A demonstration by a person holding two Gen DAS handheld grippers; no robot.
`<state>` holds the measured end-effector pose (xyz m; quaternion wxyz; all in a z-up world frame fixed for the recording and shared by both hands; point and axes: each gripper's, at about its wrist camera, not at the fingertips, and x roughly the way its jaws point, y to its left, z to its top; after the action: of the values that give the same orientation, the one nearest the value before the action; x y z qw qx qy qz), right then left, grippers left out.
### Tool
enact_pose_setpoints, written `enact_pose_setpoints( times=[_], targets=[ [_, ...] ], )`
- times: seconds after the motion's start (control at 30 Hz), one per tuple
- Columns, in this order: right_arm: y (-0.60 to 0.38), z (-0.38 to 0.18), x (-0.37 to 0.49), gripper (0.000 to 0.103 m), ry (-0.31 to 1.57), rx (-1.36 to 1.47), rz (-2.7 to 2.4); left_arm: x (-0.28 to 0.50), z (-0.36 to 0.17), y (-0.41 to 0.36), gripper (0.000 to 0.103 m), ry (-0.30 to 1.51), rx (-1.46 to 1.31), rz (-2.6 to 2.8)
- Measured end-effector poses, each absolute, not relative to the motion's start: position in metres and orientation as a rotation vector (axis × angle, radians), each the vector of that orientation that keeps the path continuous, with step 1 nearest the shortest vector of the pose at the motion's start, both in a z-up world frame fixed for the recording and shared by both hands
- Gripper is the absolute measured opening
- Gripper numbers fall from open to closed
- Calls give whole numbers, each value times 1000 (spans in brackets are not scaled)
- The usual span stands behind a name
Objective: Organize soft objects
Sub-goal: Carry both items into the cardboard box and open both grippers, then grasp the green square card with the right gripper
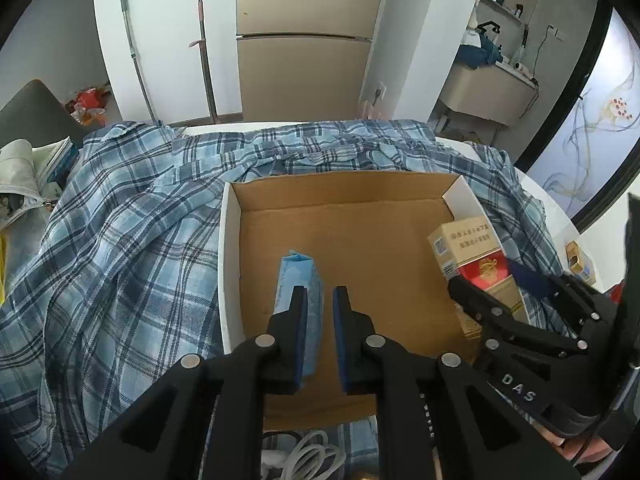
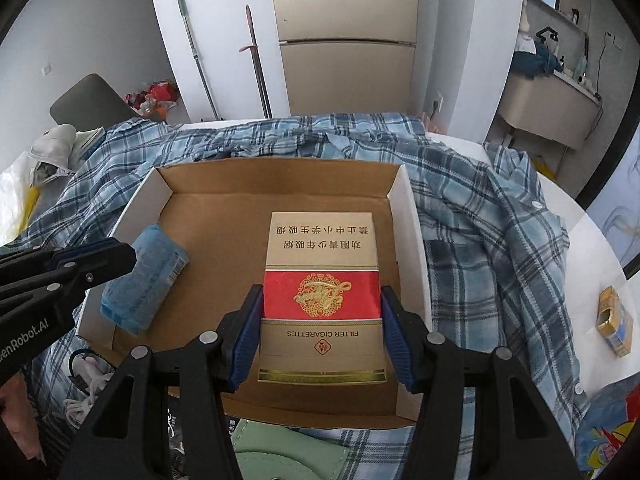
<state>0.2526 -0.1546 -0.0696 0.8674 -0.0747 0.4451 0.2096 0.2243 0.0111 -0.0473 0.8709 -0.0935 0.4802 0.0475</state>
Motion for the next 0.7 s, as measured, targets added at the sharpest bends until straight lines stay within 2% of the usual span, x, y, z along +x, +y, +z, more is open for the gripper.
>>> enact_pose_setpoints(
  times=[0.07,0.13,0.2,0.43,0.7],
  targets=[
    [-156,-65,252,64,912,-154,435,224,-47,11,17,1006,-198,102],
    [-157,-62,250,65,894,-161,433,224,-47,13,30,1005,-200,114],
    [-157,-59,251,66,889,-156,431,224,-44,14,70,985,-211,120],
    [-164,-43,250,66,867,-127,426,212,-17,13,72,879,-185,118],
    [-181,7,231,66,764,-89,419,173,39,6,74,716,-143,102]
  ],
)
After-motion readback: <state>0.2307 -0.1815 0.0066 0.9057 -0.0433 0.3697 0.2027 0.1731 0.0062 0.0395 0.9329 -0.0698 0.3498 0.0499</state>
